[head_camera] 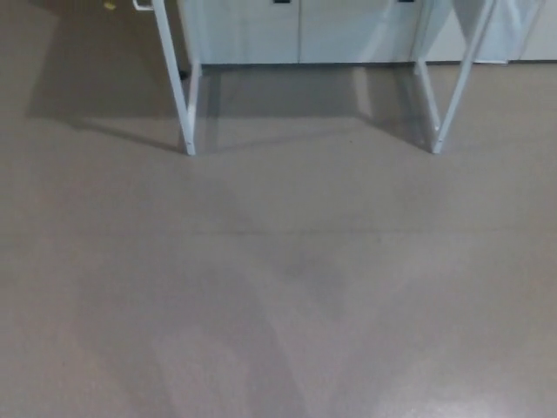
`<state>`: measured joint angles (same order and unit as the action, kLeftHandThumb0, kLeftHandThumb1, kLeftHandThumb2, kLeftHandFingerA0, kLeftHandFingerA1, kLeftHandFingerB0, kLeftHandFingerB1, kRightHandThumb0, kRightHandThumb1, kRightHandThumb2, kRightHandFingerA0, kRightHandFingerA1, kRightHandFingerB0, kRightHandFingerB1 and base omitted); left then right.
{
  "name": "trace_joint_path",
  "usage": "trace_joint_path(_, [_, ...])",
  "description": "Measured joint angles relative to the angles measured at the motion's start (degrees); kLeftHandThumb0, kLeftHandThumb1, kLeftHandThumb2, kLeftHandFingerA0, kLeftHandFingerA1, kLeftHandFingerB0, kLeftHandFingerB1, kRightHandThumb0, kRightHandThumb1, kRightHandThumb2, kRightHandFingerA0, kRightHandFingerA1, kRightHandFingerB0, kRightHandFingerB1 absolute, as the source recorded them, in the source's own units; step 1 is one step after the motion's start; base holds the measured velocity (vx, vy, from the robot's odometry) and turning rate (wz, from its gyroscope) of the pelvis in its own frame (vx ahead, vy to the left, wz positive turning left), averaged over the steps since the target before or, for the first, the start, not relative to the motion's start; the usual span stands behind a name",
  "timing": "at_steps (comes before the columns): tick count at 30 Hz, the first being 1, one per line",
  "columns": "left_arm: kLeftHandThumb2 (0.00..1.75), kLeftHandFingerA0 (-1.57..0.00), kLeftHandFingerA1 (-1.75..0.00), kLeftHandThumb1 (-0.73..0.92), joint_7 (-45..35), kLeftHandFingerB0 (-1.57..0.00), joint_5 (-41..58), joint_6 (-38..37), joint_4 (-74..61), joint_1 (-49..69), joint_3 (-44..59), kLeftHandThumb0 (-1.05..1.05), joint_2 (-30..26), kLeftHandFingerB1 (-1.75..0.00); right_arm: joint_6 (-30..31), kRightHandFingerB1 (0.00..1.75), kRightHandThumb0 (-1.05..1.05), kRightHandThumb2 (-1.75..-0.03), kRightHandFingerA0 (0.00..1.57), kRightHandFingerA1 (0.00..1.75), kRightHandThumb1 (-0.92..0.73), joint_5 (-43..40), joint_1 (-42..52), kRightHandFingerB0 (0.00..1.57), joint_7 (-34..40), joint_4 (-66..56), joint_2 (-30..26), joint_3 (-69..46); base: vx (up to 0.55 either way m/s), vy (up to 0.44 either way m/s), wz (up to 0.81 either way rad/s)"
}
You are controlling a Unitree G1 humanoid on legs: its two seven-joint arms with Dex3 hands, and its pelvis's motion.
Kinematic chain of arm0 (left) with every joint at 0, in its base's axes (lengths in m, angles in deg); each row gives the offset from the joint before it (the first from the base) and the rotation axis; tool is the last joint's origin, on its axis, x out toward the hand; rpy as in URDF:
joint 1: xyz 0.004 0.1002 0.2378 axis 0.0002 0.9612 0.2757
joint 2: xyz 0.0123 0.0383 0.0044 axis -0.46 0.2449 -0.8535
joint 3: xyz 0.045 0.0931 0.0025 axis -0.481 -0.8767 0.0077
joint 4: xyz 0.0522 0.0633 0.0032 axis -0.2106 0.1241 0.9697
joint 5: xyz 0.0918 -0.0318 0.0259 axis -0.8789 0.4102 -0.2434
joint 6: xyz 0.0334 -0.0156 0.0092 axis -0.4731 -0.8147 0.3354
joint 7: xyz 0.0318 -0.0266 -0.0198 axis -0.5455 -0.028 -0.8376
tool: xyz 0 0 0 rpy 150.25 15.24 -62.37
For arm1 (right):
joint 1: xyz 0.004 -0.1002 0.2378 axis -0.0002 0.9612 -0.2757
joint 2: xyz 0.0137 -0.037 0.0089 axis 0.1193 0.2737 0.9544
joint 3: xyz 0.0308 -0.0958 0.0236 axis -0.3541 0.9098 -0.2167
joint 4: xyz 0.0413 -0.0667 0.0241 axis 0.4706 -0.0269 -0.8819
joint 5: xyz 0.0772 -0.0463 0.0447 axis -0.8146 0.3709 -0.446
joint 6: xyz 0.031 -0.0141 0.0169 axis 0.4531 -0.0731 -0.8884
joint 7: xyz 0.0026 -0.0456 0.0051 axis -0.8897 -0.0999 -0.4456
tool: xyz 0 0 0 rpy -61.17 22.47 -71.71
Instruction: The robot walks towards a file tray kept in the middle of a desk and uses its right hand to grab a tray and pulls it out towards itself
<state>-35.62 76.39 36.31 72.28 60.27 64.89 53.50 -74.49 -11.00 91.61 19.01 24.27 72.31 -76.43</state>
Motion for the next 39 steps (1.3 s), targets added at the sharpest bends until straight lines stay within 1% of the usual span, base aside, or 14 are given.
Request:
trace_joint_path(6, [0.97, -0.24, -0.55, 0.22, 0.2, -0.20, -0.3, 0.0, 0.1, 1.0, -0.8, -0.21, 0.0, -0.53, -0.1, 0.48, -0.34, -0.65, 0.50, 0.55, -0.43, -0.2, -0.1, 0.35, 0.2, 0.1, 0.0, 0.3, 0.23, -0.032, -0.08])
trace_joint_path(9, [0.97, -0.24, -0.55, 0.22, 0.3, -0.20, -0.6, -0.1, 0.2, 1.3, -1.6, -0.24, 0.0, -0.52, -0.1, 0.49, -0.35, -0.66, 0.56, 0.57, -0.43, -0.3, 0.1, 0.36, 0.4, 0.4, 0.0, 0.5, 0.20, 0.135, -0.16])
trace_joint_path(11, [0.97, -0.25, -0.56, 0.23, 0.5, -0.20, -0.8, -0.1, 0.3, 1.4, -2.3, -0.22, -0.1, -0.53, -0.1, 0.48, -0.36, -0.66, 0.51, 0.55, -0.43, -0.3, 0.3, 0.35, 0.5, 0.6, 0.0, 0.6, 0.36, 0.214, -0.09])
trace_joint_path(19, [0.97, -0.25, -0.55, 0.23, 0.9, -0.21, -1.2, -0.8, 0.2, 1.5, -3.5, -0.18, -1.3, -0.53, -0.1, 0.48, -0.33, -0.64, 0.52, 0.56, -0.43, -0.4, 0.6, 0.35, 0.4, 0.9, 0.4, 0.9, 0.27, 0.184, -0.09])
trace_joint_path(28, [0.97, -0.23, -0.54, 0.23, 1.2, -0.21, -1.0, -0.8, 0.3, 1.8, -2.6, -0.21, -1.3, -0.53, 0.6, 0.43, -0.40, -0.68, 0.50, 0.50, -0.45, -0.3, -2.0, 0.33, 1.5, 2.9, 1.3, 1.3, 0.34, -0.081, 0.16])
trace_joint_path(31, [0.99, -0.24, -0.55, 0.23, 0.9, -0.20, -0.3, -0.7, 0.2, 0.5, -1.1, -0.10, -0.7, -0.53, 0.6, 0.44, -0.40, -0.70, 0.54, 0.52, -0.45, -0.3, -4.1, 0.33, 2.0, 3.2, 1.2, 1.4, 0.47, -0.188, 0.24])
trace_joint_path(32, [0.98, -0.32, -0.58, 0.22, 0.7, -0.18, 0.0, -0.7, 0.2, 0.4, -0.2, -0.14, -0.6, -0.52, 0.6, 0.44, -0.40, -0.70, 0.55, 0.53, -0.45, -0.3, -4.4, 0.33, 2.2, 3.2, 1.2, 1.4, 0.46, -0.178, 0.00])
trace_joint_path(33, [0.99, -0.28, -0.57, 0.25, 0.3, -0.17, 0.6, -0.6, 0.4, 0.5, 1.3, -0.18, -0.5, -0.52, 0.6, 0.36, -0.32, -0.56, 0.57, 0.44, -0.53, -0.3, -4.6, 0.38, 2.4, 3.3, 1.2, 1.4, 0.35, -0.110, 0.00])
trace_joint_path(34, [0.99, -0.28, -0.57, 0.25, 0.0, -0.17, 1.0, -0.5, 0.5, 0.6, 2.3, -0.18, -0.5, -0.52, 0.6, 0.36, -0.32, -0.56, 0.57, 0.44, -0.53, -0.3, -4.6, 0.38, 2.5, 3.4, 1.2, 1.4, 0.35, -0.069, -0.07])
trace_joint_path(35, [0.99, -0.44, -0.41, 0.23, -0.4, -0.26, 1.6, -0.2, 0.6, 0.6, 3.6, -0.27, -0.5, -0.34, 0.7, 0.43, -0.38, -0.68, 0.50, 0.51, -0.45, -0.3, -4.6, 0.32, 2.7, 3.5, 1.2, 1.4, 0.35, -0.058, -0.10])
trace_joint_path(36, [0.98, -0.34, -0.59, 0.25, -0.9, -0.14, 2.1, 0.0, 0.7, 0.7, 4.5, -0.24, -0.5, -0.51, 0.7, 0.43, -0.38, -0.68, 0.50, 0.52, -0.45, -0.4, -4.6, 0.31, 2.7, 3.5, 1.2, 1.2, 0.35, -0.047, -0.19])
trace_joint_path(37, [0.95, -0.44, -0.39, 0.24, -1.3, -0.26, 2.4, 0.2, 0.7, 0.7, 5.0, -0.25, -0.5, -0.32, 0.8, 0.35, -0.31, -0.56, 0.56, 0.44, -0.54, -0.5, -4.6, 0.34, 2.6, 3.5, 1.2, 1.0, 0.35, -0.038, -0.23])
trace_joint_path(38, [0.96, -0.28, -0.57, 0.23, -1.7, -0.14, 2.7, 0.3, 0.7, 0.8, 5.6, -0.23, -0.5, -0.51, 0.9, 0.43, -0.38, -0.67, 0.51, 0.51, -0.45, -0.6, -4.5, 0.31, 2.5, 3.6, 1.2, 0.9, 0.36, -0.031, -0.25])
trace_joint_path(39, [0.96, -0.27, -0.57, 0.23, -2.3, -0.16, 3.0, 0.6, 0.7, 0.8, 6.1, -0.20, -0.5, -0.51, 1.1, 0.35, -0.30, -0.56, 0.53, 0.44, -0.53, -0.8, -4.4, 0.34, 2.4, 3.6, 1.2, 0.7, 0.38, -0.019, -0.18])
